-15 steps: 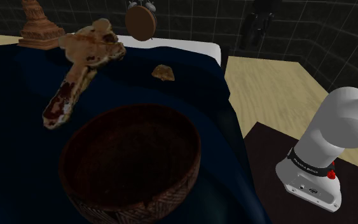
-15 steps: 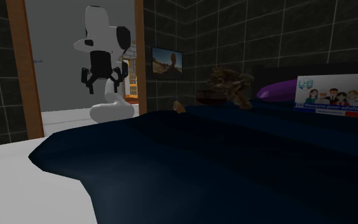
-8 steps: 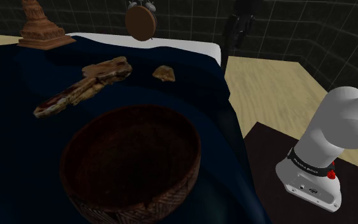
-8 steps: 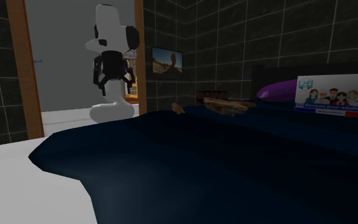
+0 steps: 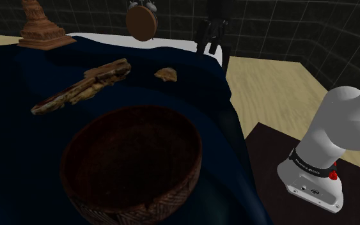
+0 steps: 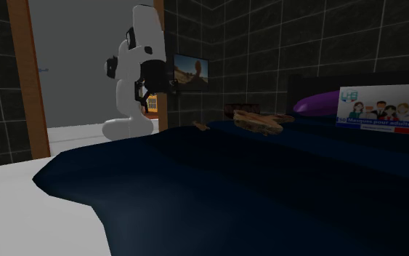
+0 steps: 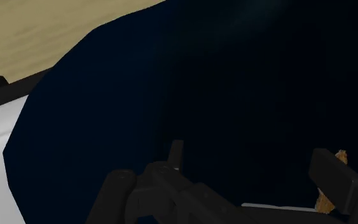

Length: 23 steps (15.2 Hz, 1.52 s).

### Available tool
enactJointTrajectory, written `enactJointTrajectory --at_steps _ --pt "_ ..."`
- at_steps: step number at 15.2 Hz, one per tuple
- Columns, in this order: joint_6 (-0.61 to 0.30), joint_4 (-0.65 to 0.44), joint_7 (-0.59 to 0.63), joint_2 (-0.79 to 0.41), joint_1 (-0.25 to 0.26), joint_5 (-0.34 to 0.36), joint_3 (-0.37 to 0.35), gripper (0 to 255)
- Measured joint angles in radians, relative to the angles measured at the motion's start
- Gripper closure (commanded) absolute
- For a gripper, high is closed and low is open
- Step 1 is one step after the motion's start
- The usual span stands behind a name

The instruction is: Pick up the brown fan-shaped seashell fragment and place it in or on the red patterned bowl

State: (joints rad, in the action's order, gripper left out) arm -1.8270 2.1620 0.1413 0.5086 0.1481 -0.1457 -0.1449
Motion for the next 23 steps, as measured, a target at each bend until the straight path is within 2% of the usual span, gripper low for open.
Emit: enactJointTrajectory --at_steps 9,17,23 --pt "-0.066 -0.201 0.033 -0.232 0.066 -0.022 -0.107 0" --pt "-0.167 -0.145 0.037 -0.275 0.077 -0.023 -0.129 0" --pt "-0.179 -0.139 0.039 -0.279 0.078 -0.022 -0.132 0"
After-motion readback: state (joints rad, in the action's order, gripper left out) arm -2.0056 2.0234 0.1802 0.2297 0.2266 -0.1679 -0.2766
